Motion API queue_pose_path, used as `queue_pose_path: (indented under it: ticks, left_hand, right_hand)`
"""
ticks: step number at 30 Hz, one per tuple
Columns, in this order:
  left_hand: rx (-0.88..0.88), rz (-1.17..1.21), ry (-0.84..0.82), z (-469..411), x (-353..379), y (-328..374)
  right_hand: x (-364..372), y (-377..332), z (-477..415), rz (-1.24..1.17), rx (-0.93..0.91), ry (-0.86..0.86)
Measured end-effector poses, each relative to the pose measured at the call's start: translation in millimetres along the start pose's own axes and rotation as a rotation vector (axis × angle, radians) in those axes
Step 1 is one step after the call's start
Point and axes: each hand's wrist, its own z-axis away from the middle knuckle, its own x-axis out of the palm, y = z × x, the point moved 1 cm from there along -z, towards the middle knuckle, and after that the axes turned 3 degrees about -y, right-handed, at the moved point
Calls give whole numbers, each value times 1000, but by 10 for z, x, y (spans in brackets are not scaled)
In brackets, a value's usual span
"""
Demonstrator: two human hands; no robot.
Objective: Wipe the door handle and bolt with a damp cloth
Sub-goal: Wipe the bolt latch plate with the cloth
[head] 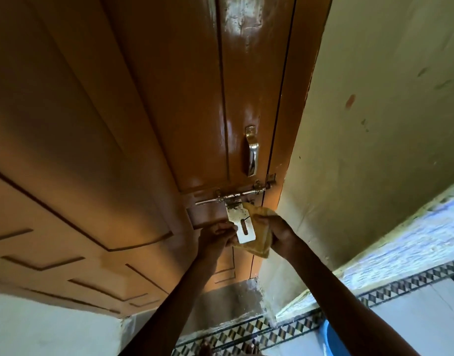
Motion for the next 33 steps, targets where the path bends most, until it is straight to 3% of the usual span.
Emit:
queue_pose_path:
  ticks: [3,6,9,13,18,22,27,33]
  left_hand:
    - [0,8,139,110,66,103]
    - [58,-278,378,194,87,132]
    - [118,-287,472,178,38,60]
    - [113,-281,449,107,-45,50]
    - [67,-265,391,61,-27,59]
    - [114,-314,413,61,-21,-10]
    - [170,-307,411,102,-34,16]
    - [37,-194,150,32,-102,139]
  right_hand:
    - [191,-148,-157,-169,123,29]
    - [217,-107,-232,-193,111,13]
    - [109,15,-219,-236,85,-64]
    - [-50,189,-119,-191,152,-125]
    - [81,46,-166,-182,146,-61]
    - [197,-70,-282,-213,125,8]
    - [22,176,-138,-302,124,-36]
    - [-160,424,152,-241,188,-52]
